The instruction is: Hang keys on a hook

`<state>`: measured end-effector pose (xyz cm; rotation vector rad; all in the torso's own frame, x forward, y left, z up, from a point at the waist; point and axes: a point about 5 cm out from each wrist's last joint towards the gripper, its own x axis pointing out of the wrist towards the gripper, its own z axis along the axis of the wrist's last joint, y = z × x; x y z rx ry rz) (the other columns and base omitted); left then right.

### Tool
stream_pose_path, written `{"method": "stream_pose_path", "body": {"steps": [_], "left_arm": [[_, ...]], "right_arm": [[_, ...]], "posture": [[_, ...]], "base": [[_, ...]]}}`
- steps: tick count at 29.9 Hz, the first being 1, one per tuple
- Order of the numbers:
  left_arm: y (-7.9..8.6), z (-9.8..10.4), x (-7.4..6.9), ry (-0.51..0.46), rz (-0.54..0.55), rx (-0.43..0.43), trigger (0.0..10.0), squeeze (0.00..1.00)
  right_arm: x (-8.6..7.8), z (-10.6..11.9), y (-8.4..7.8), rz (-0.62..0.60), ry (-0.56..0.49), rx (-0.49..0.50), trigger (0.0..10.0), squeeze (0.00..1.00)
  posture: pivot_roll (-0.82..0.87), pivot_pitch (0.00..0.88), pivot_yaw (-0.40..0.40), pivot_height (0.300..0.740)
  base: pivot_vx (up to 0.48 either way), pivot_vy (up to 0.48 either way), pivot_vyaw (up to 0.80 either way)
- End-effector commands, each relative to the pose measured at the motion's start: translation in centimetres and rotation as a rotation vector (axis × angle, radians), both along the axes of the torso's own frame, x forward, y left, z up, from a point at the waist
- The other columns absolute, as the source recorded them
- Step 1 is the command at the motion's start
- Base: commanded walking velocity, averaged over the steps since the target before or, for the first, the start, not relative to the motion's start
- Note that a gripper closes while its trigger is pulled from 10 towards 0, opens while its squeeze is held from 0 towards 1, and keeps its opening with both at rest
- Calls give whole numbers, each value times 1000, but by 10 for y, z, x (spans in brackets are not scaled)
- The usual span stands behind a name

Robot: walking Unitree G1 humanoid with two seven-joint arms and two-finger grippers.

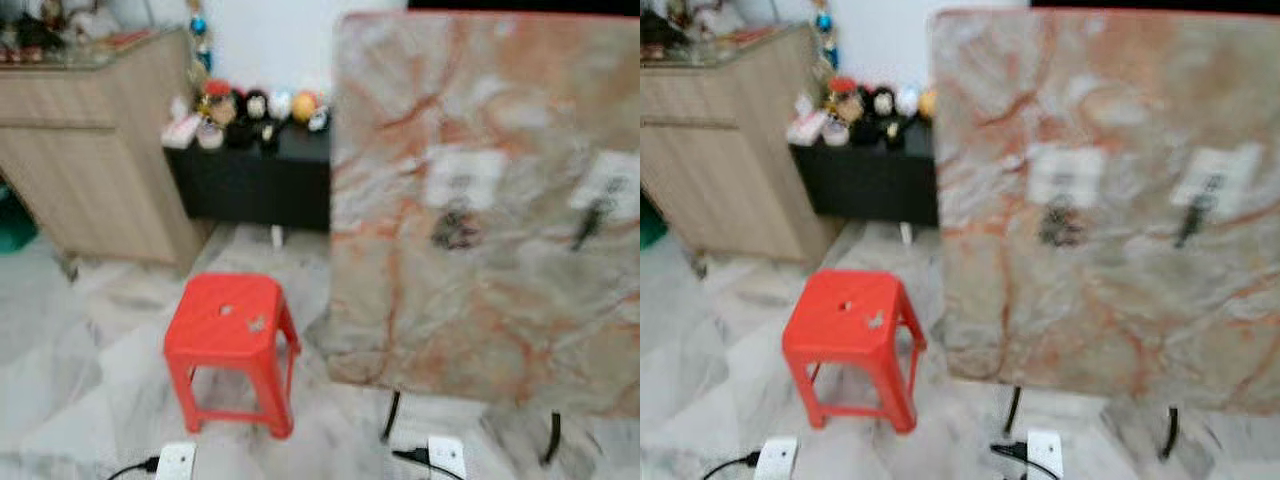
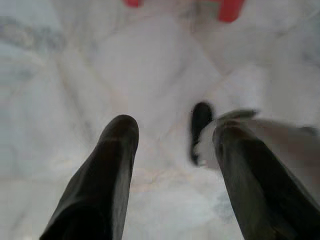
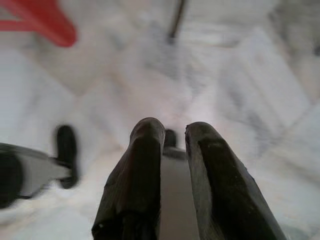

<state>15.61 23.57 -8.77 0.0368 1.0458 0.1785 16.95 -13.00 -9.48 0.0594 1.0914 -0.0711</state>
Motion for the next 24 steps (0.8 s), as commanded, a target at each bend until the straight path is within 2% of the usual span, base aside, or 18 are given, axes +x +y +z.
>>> {"method": "stream_pose_path", "body": {"steps": [1,11,16,24], "left_arm": [[-4,1,5,-11,-3,-13,10000,0],[-3,1,5,-10,-3,-11,10000,0],[-2,1,5,-8,-1,-9,10000,0],[-1,2,5,-12,8,-6,10000,0]], "right_arm": [[-1,0,-5,-11,-3,-10,10000,0],[-1,0,-4,-14,-5,-6,10000,0],[-1,0,-3,-11,-6,-5,10000,0],[-1,0,-3,-8,-5,-5,10000,0]], "posture": [[47,0,-7,728],[47,0,-6,728],[48,0,-5,728],[57,0,-14,728]], "base": [[0,319,0],[0,317,0],[0,0,0],[0,441,0]]}}
